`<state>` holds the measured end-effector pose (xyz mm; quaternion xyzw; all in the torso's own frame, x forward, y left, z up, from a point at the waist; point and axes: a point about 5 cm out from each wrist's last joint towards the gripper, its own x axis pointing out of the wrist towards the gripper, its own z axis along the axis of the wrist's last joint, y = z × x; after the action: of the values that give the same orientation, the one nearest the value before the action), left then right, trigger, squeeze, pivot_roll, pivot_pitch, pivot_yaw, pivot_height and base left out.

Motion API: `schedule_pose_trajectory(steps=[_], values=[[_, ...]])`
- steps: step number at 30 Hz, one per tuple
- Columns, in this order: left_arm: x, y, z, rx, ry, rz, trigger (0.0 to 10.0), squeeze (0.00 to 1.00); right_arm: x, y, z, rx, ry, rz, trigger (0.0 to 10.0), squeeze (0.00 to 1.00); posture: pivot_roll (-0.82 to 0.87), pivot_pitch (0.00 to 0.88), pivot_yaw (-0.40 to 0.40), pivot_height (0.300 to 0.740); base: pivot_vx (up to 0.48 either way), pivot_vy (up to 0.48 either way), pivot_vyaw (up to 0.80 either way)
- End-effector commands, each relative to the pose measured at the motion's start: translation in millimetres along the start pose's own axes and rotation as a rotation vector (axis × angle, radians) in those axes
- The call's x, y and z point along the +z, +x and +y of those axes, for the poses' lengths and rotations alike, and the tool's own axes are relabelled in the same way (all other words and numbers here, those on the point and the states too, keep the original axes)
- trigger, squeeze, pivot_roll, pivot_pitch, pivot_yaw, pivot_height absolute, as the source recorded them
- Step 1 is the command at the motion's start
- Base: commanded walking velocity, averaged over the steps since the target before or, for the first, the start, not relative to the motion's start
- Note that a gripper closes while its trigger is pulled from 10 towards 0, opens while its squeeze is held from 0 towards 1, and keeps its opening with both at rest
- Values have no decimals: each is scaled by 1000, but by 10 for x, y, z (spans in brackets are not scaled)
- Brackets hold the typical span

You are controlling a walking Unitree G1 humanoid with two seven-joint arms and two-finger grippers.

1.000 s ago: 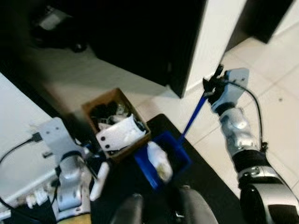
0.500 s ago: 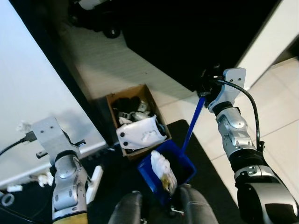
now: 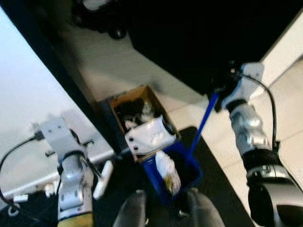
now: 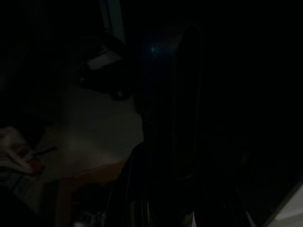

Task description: Sweep floor

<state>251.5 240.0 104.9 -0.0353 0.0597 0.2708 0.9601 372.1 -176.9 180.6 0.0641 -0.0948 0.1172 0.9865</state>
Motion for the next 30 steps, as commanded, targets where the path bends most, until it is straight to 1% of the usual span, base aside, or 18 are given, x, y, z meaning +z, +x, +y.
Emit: schedule_pose_trajectory(steps=[1,3,5,6,7,10,12,14,15,17,18,19,20,22,23,27,28,30], values=[[-38,-15,18,-11,14,20,10000,0,469,64,-7,70,101,-167,10000,0,99,180,-24,740,0,0,0],[-38,-15,18,-11,14,20,10000,0,469,64,-7,70,101,-167,10000,0,99,180,-24,740,0,0,0],[-49,-11,16,-17,15,26,10000,0,787,59,-21,144,133,-237,10000,0,94,179,-22,740,0,0,0],[-52,-9,15,-18,15,27,10000,0,882,52,-27,164,141,-258,10000,0,94,179,-23,740,0,0,0],[-52,-9,15,-18,15,27,10000,0,882,52,-27,164,141,-258,10000,0,94,179,-23,740,0,0,0],[-60,-7,-1,-22,15,31,10000,0,1181,32,-56,203,163,-330,10000,0,91,176,-20,740,0,0,0],[-61,-4,-10,-25,15,33,10000,0,1357,39,-95,187,171,-387,10000,0,90,174,-19,740,0,0,0],[-58,1,-15,-27,16,33,10000,0,1470,72,-156,126,167,-429,10000,0,90,173,-17,740,0,0,0],[-58,1,-15,-27,16,33,10000,0,1470,72,-156,126,167,-429,10000,0,90,173,-17,740,0,0,0],[-48,13,-23,-30,16,31,10000,0,1472,141,-185,48,128,-446,10000,0,96,170,-13,740,0,0,0],[-48,13,-23,-30,16,31,10000,0,1472,141,-185,48,128,-446,10000,0,96,170,-13,740,0,0,0],[-34,21,-29,-32,15,27,10000,0,1419,223,-128,19,73,-437,10000,0,100,171,-12,740,0,0,0],[-30,23,-31,-32,15,26,10000,0,1398,258,-91,17,45,-434,10000,0,102,170,-12,740,0,0,0],[-25,24,-32,-32,15,24,10000,0,1372,337,-5,16,21,-433,10000,0,108,170,-16,740,0,0,0],[-25,24,-32,-32,15,24,10000,0,1372,337,-5,16,21,-433,10000,0,108,170,-16,740,0,0,0],[-17,14,-31,-26,10,19,10000,0,1433,496,254,41,-61,-485,10000,0,125,169,-28,740,0,0,0],[-17,14,-31,-26,10,19,10000,0,1433,496,254,41,-61,-485,10000,0,125,169,-28,740,0,0,0],[-24,-10,-15,-15,6,17,10000,0,1502,609,451,57,-85,-510,10000,0,147,169,-45,740,0,0,0]])
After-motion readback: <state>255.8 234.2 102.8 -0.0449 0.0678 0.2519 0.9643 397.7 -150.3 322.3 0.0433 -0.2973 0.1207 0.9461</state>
